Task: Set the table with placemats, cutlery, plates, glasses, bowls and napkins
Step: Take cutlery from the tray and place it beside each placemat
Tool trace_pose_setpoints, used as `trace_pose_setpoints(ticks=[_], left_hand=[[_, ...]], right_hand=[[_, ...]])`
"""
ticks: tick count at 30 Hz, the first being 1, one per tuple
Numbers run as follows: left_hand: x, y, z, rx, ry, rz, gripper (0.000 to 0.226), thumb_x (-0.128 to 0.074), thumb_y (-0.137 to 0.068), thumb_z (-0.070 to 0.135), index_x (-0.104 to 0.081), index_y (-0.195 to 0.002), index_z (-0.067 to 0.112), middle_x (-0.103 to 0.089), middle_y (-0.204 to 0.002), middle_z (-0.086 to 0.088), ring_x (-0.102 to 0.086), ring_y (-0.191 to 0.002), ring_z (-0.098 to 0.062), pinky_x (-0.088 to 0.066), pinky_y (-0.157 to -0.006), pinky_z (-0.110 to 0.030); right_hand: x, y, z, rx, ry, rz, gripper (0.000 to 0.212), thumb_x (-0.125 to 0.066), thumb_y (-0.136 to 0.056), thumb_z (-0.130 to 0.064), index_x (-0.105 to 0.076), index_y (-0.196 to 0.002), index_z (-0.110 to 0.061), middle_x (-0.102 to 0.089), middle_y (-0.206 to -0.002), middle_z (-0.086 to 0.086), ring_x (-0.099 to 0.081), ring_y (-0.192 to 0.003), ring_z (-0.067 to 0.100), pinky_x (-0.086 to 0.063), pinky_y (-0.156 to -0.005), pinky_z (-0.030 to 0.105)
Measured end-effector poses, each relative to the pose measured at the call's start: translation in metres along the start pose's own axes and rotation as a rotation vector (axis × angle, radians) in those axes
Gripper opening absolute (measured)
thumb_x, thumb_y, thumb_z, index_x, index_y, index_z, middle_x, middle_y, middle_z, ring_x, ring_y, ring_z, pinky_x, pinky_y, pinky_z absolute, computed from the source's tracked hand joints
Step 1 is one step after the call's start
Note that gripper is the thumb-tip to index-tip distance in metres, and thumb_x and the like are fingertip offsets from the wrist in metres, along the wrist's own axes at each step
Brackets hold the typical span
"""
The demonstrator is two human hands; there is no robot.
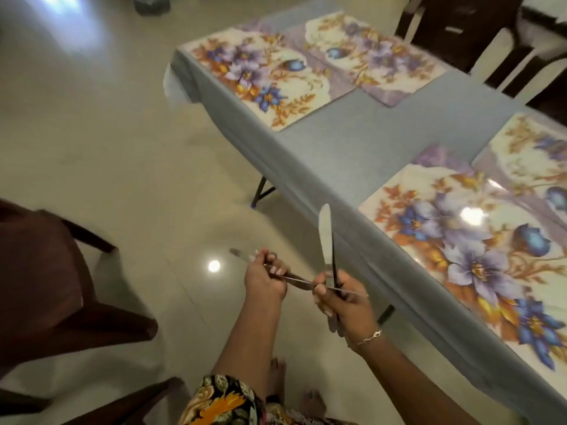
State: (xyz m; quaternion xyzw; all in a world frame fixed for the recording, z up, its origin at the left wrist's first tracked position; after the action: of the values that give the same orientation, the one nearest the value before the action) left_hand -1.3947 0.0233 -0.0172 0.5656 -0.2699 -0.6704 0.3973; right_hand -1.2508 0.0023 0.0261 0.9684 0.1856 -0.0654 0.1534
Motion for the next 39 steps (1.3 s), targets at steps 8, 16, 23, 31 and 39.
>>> trace_pose_setpoints(ticks=[8, 16, 23, 31, 39], left_hand=[[-0.075, 0.078, -0.005, 0.005, -1.027, -0.564, 0.030, -0.034, -0.101, 0.013, -0.059, -0.089, 0.004, -0.072, -0.071, -0.007, -0.068, -0.059, -0.016, -0.054, -0.057, -0.028], [-0.127, 0.118, -0.049, 0.163, -1.400, -0.910, 0.027, -0.044, -0.099, 0.022, -0.064, -0.088, 0.008, -0.058, -0.061, -0.002, -0.045, -0.044, -0.010, -0.041, -0.046, -0.022], [-0.134, 0.123, -0.115, 0.052, -1.245, -0.671, 0.017, -0.058, -0.092, 0.019, -0.051, -0.078, 0.013, -0.041, -0.049, 0.003, -0.029, -0.031, -0.002, -0.021, -0.031, -0.011], [-0.159, 0.130, -0.198, 0.261, -1.156, -0.712, 0.015, -0.056, -0.092, 0.015, -0.054, -0.079, 0.009, -0.048, -0.048, 0.000, -0.031, -0.025, -0.003, -0.019, -0.028, -0.009], [-0.178, 0.119, -0.269, 0.318, -1.237, -0.686, 0.016, -0.055, -0.090, 0.003, -0.051, -0.076, 0.009, -0.042, -0.056, -0.004, -0.025, -0.025, -0.002, -0.015, -0.030, -0.008]], right_hand=[[0.030, -0.010, -0.113, 0.106, -0.110, 0.403, 0.024, -0.054, -0.089, -0.002, -0.049, -0.066, -0.006, -0.044, -0.039, -0.003, -0.030, -0.029, 0.004, -0.023, -0.032, 0.014], [0.073, 0.001, -0.172, -0.122, 0.052, 0.489, 0.030, -0.058, -0.089, -0.008, -0.047, -0.062, -0.007, -0.043, -0.038, -0.002, -0.032, -0.024, 0.004, -0.026, -0.030, 0.014], [0.110, 0.036, -0.166, -0.150, -0.138, 0.699, 0.029, -0.040, -0.097, -0.015, -0.058, -0.075, -0.008, -0.043, -0.056, 0.005, -0.033, -0.032, 0.007, -0.022, -0.038, 0.016], [0.164, 0.051, -0.153, -0.102, -0.096, 0.770, 0.031, -0.047, -0.094, -0.003, -0.061, -0.067, 0.000, -0.056, -0.040, 0.003, -0.053, -0.042, 0.016, -0.047, -0.051, 0.021], [0.225, 0.070, -0.151, -0.157, -0.115, 0.903, 0.020, -0.051, -0.093, -0.011, -0.062, -0.084, 0.002, -0.055, -0.060, 0.006, -0.048, -0.050, 0.012, -0.041, -0.042, 0.016]])
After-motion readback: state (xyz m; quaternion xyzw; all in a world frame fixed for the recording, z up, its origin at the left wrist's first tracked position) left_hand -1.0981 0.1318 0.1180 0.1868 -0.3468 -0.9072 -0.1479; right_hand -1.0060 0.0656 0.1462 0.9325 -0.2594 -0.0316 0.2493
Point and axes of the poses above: each hand's wrist, its own y-axis away from the middle knuckle, its own x-axis out of the back of the hand, z = x × y, the point moved 1 cm from there along -y, towards the middle knuckle
